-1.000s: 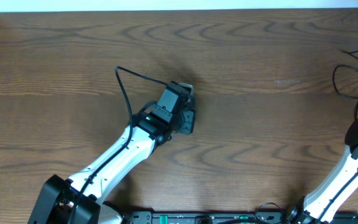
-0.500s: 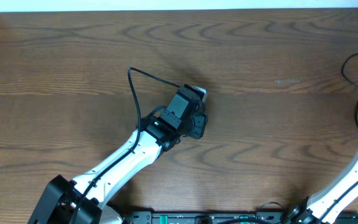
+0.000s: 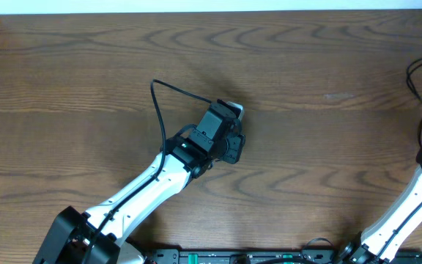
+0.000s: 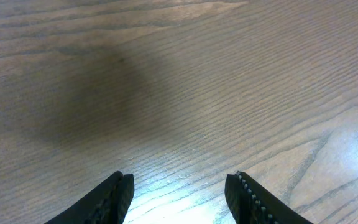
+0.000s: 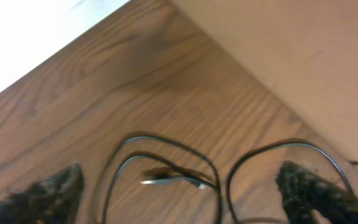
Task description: Untangle cables
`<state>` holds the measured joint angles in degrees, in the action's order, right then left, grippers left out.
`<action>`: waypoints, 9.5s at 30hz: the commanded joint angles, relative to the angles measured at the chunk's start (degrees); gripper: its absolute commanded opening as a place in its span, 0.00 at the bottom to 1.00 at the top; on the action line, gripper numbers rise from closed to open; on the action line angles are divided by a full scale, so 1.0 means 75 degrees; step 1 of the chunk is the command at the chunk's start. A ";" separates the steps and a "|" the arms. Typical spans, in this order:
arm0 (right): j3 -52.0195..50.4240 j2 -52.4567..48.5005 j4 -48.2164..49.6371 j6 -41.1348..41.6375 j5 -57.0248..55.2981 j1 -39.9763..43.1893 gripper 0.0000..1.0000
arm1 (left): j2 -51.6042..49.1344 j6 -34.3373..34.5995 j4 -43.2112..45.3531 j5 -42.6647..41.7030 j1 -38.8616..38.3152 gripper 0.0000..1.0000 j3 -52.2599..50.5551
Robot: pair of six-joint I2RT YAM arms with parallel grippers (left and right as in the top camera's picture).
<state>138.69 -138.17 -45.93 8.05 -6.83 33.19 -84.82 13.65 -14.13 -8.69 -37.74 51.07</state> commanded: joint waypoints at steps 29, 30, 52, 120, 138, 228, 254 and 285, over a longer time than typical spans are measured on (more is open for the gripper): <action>-0.3144 -0.0099 -0.1288 0.3500 -0.0096 -0.0883 0.99 | -0.0064 -0.0047 0.0216 0.0009 -0.0017 0.53 -0.0067; -0.3214 -0.0099 -0.1134 0.3401 -0.0067 -0.0871 0.99 | -0.0064 -0.0052 0.0221 0.0012 -0.0017 0.53 -0.0067; -0.3803 -0.0099 0.1734 0.2626 0.0650 -0.0029 0.99 | -0.0064 -0.0131 0.0254 0.0017 -0.0015 0.53 -0.0067; -0.1271 0.4299 -0.4928 0.1489 -0.1408 -0.2929 0.99 | 0.3911 -0.0283 -0.1145 0.1463 0.2127 0.54 -0.0052; -0.2777 0.5333 -0.4572 0.1239 -0.0647 -0.4500 0.99 | 0.4538 -0.0420 -0.1684 0.2503 0.2159 0.54 -0.0052; -1.3003 1.3184 0.1154 0.0746 -0.0833 -0.5438 0.99 | 0.8029 -0.1609 -0.2291 0.1163 0.3558 0.54 -0.2396; -1.3003 1.3184 -0.0058 0.0746 -0.0816 -0.5438 0.99 | 0.8029 -0.1612 -0.2288 0.1163 0.3558 0.54 -0.2396; -1.3003 1.3184 -0.0058 0.0746 -0.0816 -0.5438 0.99 | 1.0759 -0.1644 -0.3902 0.1451 0.4759 0.54 -0.2398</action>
<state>41.50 -39.57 -46.28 13.02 -12.45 -7.11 -7.77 1.45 -42.17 1.52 -2.98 33.21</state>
